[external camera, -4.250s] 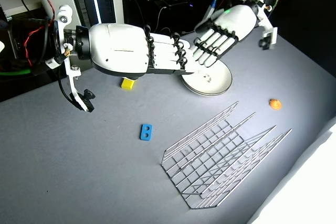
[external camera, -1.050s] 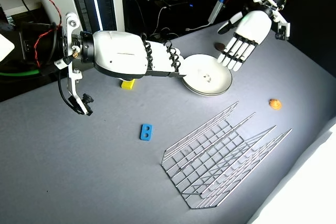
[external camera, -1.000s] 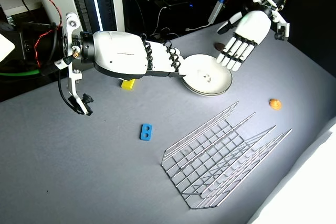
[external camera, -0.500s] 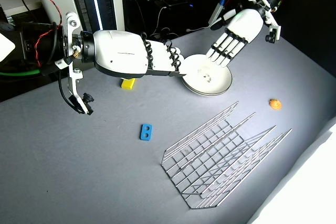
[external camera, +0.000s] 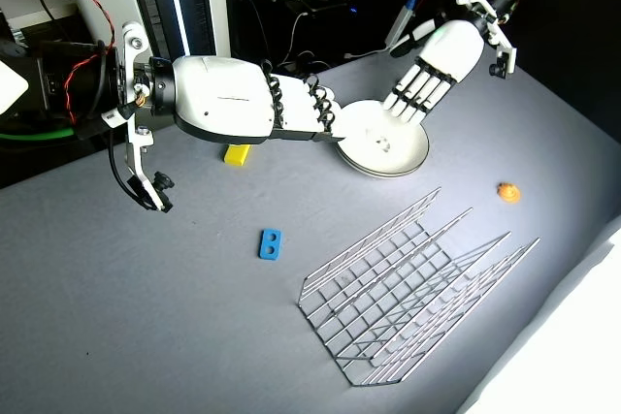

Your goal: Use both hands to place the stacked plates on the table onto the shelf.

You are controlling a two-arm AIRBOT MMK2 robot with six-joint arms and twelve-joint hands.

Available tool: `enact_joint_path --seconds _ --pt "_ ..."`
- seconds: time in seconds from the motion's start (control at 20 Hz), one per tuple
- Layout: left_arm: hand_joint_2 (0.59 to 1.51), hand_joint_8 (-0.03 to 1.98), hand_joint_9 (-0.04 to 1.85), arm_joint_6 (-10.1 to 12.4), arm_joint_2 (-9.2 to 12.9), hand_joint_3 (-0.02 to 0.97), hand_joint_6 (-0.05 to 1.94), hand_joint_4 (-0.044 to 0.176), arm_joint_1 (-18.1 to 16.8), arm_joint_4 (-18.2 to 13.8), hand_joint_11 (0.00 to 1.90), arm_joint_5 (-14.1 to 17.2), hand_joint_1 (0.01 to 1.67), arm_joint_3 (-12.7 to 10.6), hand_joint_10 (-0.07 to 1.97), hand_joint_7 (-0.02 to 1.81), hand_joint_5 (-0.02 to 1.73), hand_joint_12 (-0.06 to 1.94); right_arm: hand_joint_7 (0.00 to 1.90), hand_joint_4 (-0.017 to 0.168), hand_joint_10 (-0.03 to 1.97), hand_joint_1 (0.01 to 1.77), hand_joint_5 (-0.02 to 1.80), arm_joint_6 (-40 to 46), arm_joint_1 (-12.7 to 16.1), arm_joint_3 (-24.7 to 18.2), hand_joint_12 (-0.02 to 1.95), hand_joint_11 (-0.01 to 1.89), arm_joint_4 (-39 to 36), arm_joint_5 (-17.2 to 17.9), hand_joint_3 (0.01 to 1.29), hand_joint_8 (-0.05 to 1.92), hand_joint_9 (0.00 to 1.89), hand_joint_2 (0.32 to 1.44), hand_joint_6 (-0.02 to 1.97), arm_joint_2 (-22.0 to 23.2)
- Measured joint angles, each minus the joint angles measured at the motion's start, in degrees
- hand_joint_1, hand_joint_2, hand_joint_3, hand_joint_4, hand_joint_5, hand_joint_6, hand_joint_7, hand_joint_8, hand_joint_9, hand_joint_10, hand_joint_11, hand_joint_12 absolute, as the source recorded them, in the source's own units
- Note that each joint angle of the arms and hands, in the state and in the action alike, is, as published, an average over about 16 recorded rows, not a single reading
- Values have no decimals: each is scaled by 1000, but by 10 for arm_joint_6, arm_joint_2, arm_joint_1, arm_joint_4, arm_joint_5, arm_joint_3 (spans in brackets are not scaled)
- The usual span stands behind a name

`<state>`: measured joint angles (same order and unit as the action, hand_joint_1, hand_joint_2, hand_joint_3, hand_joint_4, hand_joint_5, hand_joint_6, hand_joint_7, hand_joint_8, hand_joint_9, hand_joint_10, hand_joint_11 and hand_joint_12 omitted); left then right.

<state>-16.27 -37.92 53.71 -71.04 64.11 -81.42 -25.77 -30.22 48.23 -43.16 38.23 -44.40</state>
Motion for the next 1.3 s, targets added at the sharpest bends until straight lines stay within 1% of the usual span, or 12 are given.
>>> enact_joint_path --seconds 0.35,0.6,0.95,1.3 --pt "1071 -11 21 1 3 13 -10 1 18 28 15 -52 21 22 7 20 18 -19 22 -3 6 1156 21 0 0 0 -6 21 0 0 17 14 17 1035 19 0" --pt "1071 -12 20 2 10 13 -12 -2 34 45 14 -85 21 45 5 13 10 -23 21 -3 5 1179 21 -1 0 0 -6 21 0 0 17 14 15 1037 19 0" --pt "1073 -14 10 4 22 13 -13 -5 52 75 14 -126 22 95 -2 3 -2 -22 21 -2 5 1192 20 -3 -1 0 -6 21 0 0 16 14 15 1044 19 -2" --pt "1075 -18 -5 7 31 14 -12 -5 57 107 14 -163 21 148 -8 -8 -10 -16 21 -2 5 1197 20 -12 0 1 -6 21 -1 -2 17 14 15 1046 19 -11"
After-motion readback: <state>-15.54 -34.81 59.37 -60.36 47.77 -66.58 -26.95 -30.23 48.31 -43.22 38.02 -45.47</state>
